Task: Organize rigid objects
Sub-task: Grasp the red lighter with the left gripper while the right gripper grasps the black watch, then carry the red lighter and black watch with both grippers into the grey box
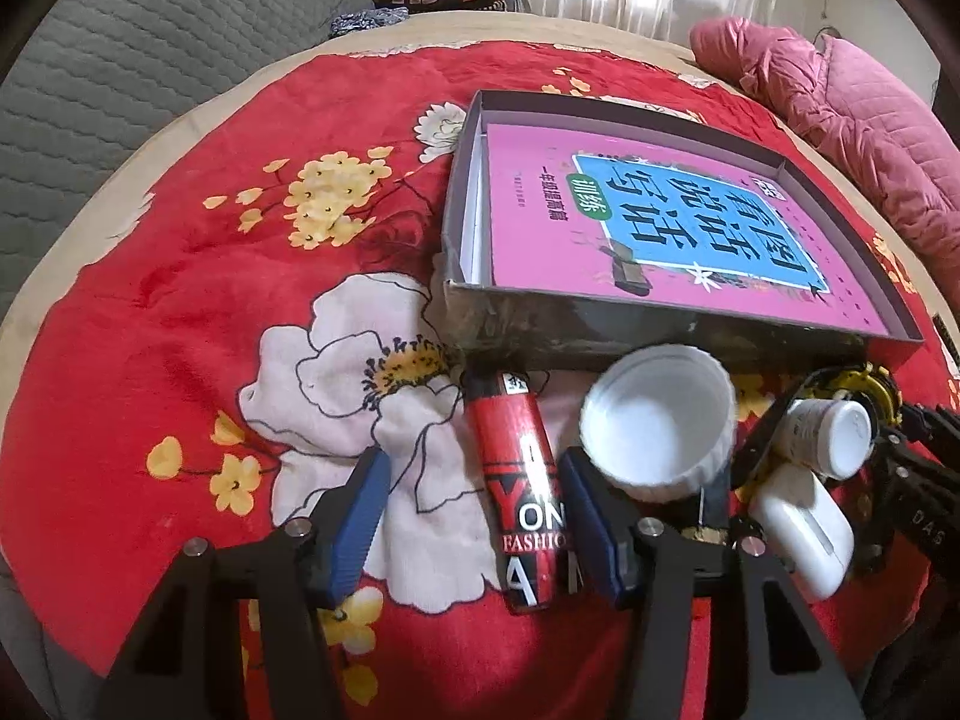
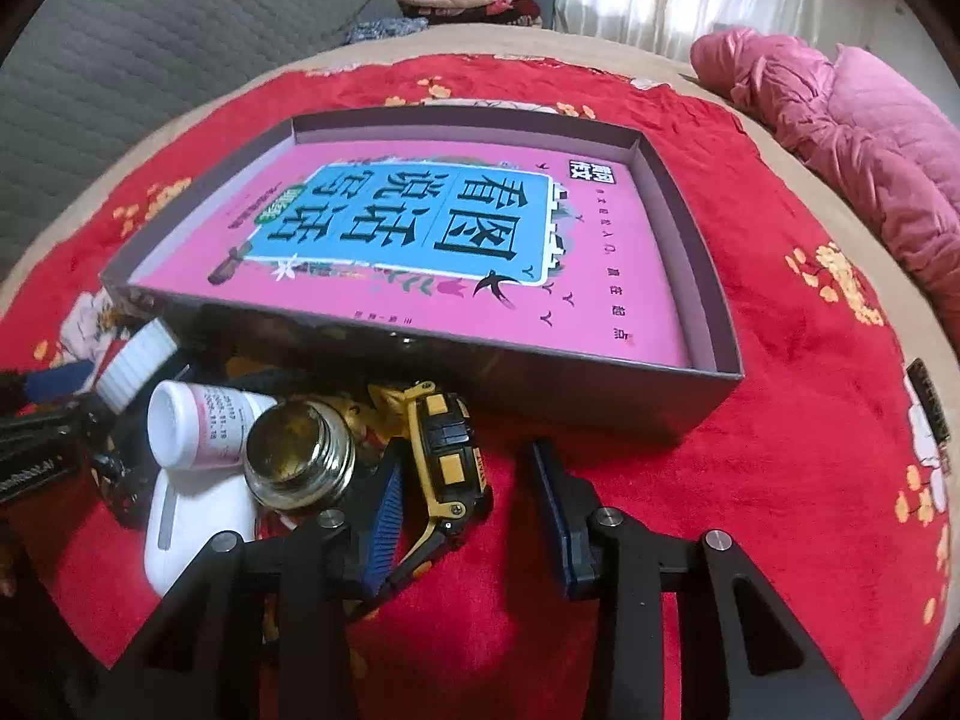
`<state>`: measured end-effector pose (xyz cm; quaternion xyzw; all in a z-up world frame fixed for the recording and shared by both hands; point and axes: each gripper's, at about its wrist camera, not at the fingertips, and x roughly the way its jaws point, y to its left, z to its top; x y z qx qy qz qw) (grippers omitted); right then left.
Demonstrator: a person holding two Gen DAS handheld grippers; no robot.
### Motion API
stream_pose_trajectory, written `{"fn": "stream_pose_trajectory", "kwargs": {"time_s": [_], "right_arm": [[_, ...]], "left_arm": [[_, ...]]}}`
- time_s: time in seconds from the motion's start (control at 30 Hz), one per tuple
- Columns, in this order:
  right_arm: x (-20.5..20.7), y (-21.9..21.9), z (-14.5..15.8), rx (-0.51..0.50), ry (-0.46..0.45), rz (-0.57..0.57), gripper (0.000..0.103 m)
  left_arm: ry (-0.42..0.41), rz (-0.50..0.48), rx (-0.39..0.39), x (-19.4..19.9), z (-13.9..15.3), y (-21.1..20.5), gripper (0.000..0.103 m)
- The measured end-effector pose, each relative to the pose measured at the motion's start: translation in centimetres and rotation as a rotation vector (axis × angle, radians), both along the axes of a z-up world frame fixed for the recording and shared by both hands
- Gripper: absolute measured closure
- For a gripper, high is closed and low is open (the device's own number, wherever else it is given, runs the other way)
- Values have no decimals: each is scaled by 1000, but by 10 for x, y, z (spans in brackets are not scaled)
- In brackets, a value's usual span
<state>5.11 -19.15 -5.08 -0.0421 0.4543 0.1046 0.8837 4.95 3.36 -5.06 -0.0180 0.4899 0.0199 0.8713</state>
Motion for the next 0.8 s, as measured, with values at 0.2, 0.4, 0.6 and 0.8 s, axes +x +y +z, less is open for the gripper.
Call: {"fn": "stream_pose_trajectory", "kwargs": {"time_s": [0.2, 0.4, 0.6, 0.8], "right_arm": [[-6, -1, 3, 8, -26, -4, 78], [-11, -9, 3, 41, -21, -18, 78], [-13, -14, 5, 68, -19, -35, 79], [-19, -18, 13, 88, -34, -51, 78]], "left_arm": [[-1, 4, -2, 3, -2, 3, 56], [-3, 19, -19, 2, -1, 11, 72], [-4, 29, -46, -1, 2, 17, 80], [-21, 37, -84, -7, 8, 22, 80]]}}
